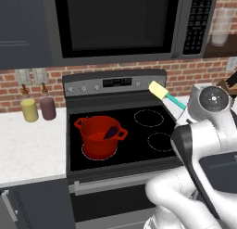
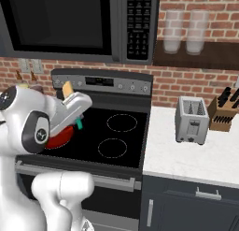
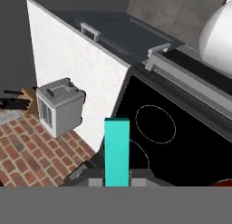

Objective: Put the eggplant and lemon wedge in the pot. Retrieve the spatula and lightly stir the vegetables in the pot.

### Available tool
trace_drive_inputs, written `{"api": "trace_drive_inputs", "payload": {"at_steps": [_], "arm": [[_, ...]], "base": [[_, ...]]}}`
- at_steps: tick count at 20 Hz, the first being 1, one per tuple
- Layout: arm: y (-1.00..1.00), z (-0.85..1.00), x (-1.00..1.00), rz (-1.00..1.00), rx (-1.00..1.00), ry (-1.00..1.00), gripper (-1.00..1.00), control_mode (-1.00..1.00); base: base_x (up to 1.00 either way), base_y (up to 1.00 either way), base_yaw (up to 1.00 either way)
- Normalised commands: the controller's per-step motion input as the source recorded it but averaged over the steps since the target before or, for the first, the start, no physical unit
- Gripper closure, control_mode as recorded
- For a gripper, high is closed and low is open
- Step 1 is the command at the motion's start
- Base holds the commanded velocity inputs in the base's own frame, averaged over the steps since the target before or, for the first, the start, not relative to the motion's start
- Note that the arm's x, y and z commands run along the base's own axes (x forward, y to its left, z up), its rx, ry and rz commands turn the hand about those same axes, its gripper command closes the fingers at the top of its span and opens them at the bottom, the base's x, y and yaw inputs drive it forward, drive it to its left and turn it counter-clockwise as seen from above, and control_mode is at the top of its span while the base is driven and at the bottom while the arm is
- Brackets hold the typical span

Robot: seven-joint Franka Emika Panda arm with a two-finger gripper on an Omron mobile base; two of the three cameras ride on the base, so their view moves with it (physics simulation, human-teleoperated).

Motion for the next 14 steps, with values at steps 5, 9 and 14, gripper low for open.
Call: {"api": "trace_drive_inputs", "payload": {"at_steps": [5, 9, 14], "arm": [[0.67, 0.64, -0.87, 0.5, -0.27, 0.24, 1.0, -1.0], [0.57, 0.38, -0.56, 0.45, -0.34, 0.35, 1.0, -1.0], [0.55, 0.16, -0.15, 0.34, -0.34, 0.46, 1.0, -1.0]], "base": [[0.0, 0.0, 0.0], [0.0, 0.0, 0.0], [0.0, 0.0, 0.0]]}}
